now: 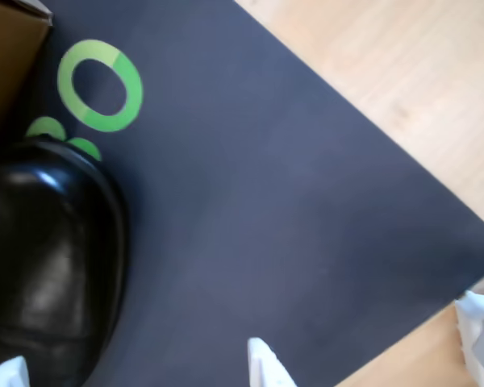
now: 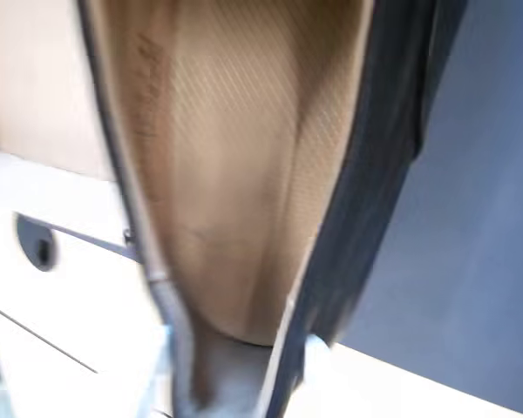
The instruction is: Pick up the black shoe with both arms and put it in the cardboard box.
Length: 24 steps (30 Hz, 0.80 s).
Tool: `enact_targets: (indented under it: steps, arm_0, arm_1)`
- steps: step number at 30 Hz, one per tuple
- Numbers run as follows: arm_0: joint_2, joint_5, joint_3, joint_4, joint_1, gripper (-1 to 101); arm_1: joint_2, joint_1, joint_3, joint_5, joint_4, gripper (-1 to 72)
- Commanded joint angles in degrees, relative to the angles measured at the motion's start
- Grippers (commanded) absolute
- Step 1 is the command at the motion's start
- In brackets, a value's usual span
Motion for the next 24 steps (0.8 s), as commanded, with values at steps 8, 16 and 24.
enact_targets:
  steps: [8, 16, 24]
  arm_0:
    - [4.31, -0.97, 0.44, 0.26, 4.66, 23]
    - [3.78, 0.88, 2.72, 1.23, 7.21, 29]
    - [2.46, 5.98, 10.63, -3.25, 0.79, 31]
  arm_1:
    - [0.88, -1.05, 0.09, -0.7, 0.18, 41.6]
    - [0.97, -0.97, 0.09, -0.97, 0.18, 41.9]
    - [0.26, 0.62, 1.05, -0.7, -2.72, 42.0]
